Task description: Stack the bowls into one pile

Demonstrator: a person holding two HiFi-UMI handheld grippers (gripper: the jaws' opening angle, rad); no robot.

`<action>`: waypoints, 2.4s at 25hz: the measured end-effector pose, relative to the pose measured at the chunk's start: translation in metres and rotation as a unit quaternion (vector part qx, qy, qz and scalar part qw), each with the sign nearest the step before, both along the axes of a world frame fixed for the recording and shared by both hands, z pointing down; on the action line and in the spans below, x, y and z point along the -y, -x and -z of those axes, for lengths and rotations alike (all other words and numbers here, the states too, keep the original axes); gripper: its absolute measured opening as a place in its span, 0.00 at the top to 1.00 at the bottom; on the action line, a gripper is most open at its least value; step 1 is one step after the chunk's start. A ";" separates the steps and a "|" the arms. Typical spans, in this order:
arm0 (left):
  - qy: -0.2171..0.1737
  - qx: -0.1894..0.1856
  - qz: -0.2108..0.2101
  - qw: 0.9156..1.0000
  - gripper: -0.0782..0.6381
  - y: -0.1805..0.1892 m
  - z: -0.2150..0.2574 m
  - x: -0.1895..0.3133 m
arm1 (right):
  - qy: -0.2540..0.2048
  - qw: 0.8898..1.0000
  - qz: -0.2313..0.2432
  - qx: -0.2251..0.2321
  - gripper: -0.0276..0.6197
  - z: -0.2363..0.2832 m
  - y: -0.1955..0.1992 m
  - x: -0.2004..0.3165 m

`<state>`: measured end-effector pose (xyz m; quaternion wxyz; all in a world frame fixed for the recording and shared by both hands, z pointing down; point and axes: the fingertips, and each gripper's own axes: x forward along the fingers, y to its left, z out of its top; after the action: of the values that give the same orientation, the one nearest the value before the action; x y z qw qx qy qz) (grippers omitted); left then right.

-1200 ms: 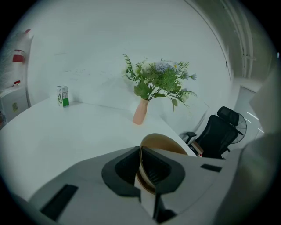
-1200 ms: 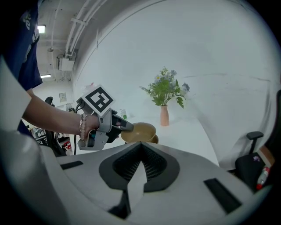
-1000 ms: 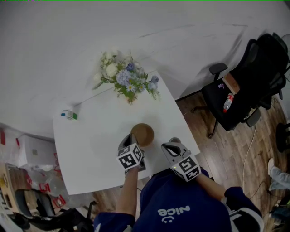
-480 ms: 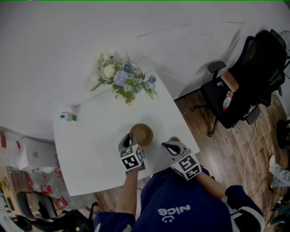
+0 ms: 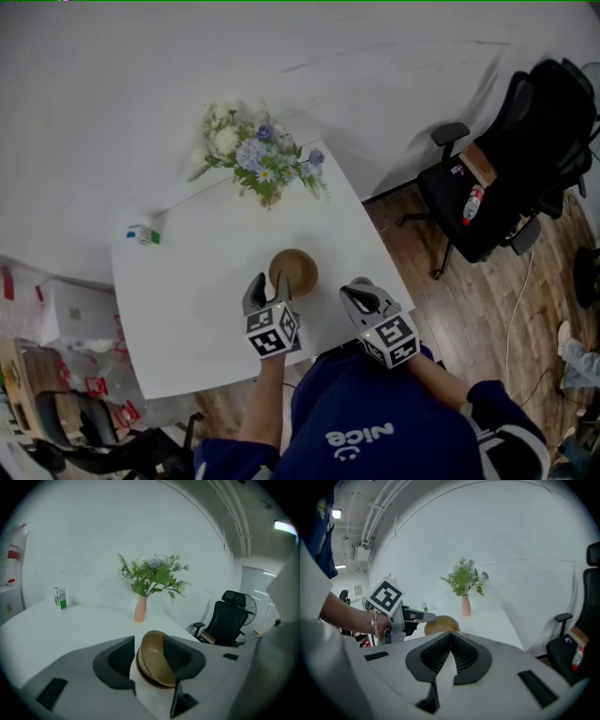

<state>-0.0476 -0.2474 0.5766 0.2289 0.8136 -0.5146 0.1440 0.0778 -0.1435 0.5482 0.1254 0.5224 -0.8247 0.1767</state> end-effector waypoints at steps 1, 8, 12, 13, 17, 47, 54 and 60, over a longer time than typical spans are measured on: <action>-0.010 -0.002 -0.001 1.000 0.63 0.002 0.006 -0.002 | -0.003 1.000 -0.009 0.004 0.92 0.002 -0.003 0.001; -0.101 -0.014 -0.020 0.995 0.63 0.020 0.055 -0.030 | -0.044 0.997 -0.058 -0.005 0.92 0.019 -0.035 0.009; -0.151 -0.015 -0.024 0.988 0.63 0.034 0.076 -0.054 | -0.072 0.994 -0.082 -0.019 0.92 0.033 -0.051 0.012; -0.160 -0.014 -0.023 0.987 0.63 0.037 0.079 -0.061 | -0.077 0.993 -0.086 -0.024 0.92 0.034 -0.052 0.012; -0.176 0.002 -0.024 0.984 0.63 0.046 0.079 -0.087 | -0.075 0.993 -0.083 -0.038 0.92 0.027 -0.047 0.005; -0.164 -0.009 0.003 0.986 0.87 0.077 0.075 -0.107 | -0.061 0.996 -0.033 -0.058 0.92 0.021 -0.009 0.015; -0.157 -0.019 0.007 0.987 0.87 0.078 0.071 -0.108 | -0.058 0.996 -0.021 -0.060 0.92 0.020 -0.003 0.016; -0.161 -0.024 0.000 0.987 0.87 0.072 0.076 -0.106 | -0.058 0.996 -0.009 -0.067 0.92 0.019 0.003 0.015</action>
<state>-0.1193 -0.1418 0.5008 0.1075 0.8430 -0.5255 0.0396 0.0748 -0.1583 0.5292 0.1483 0.5471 -0.8185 0.0940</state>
